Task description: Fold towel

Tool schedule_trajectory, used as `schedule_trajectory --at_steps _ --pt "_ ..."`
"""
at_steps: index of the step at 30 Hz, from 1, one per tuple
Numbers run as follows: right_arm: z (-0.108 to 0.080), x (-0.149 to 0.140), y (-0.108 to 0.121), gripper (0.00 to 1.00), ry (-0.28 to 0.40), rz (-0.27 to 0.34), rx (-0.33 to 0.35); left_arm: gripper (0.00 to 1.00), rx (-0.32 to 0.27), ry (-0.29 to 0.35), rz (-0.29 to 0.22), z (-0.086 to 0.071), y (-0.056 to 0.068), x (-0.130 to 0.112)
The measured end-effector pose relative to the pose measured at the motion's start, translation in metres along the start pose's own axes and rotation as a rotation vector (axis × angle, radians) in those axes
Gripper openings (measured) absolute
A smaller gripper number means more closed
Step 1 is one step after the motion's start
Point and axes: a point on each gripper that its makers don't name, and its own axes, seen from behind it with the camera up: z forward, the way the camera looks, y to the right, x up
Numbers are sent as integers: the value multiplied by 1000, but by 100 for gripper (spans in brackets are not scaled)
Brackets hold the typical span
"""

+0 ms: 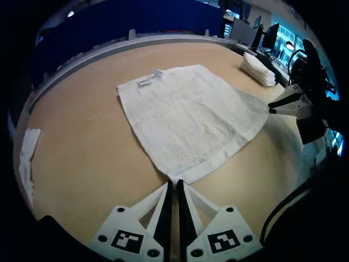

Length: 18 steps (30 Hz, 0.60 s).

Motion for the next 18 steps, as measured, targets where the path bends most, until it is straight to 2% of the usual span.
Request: schedule_trajectory --at_steps 8,18 --pt "-4 5 0 12 7 -1 6 8 1 8 -60 -15 -5 5" --pt "-22 25 -4 12 41 12 14 8 -2 58 -149 -46 -7 28"
